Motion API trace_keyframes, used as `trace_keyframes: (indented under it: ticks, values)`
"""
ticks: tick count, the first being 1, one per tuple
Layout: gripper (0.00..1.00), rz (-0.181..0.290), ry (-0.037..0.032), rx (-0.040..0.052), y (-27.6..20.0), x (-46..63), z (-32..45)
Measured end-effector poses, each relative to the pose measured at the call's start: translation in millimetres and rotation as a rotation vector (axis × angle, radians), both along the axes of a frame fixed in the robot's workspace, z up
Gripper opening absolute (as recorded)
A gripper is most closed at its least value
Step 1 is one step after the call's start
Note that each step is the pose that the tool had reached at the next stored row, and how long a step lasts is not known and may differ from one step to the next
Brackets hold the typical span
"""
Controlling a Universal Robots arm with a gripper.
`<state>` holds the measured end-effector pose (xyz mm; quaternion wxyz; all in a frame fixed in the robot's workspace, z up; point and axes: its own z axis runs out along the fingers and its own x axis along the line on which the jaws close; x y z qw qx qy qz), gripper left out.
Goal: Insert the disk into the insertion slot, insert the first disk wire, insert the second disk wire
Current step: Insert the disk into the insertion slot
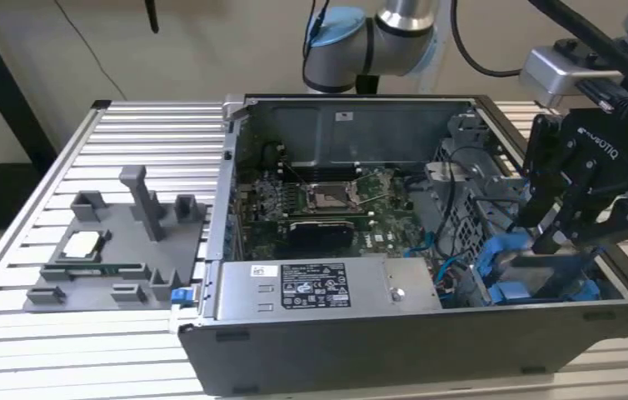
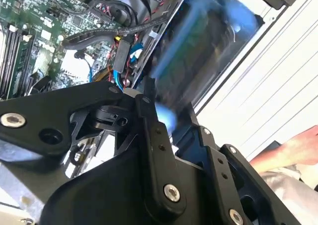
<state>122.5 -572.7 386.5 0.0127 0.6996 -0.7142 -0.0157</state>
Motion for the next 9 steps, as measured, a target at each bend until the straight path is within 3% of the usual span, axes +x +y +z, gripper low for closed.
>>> trace_keyframes:
  ticks: [6, 7, 9]
  values:
    - [0.40, 0.000, 0.0010, 0.0035, 2.8, 0.1, 6.0]
    - [0.40, 0.000, 0.0010, 0.0113, 3.8, 0.1, 6.2]
    - [0.40, 0.000, 0.0010, 0.0371, 5.5, 0.1, 5.9]
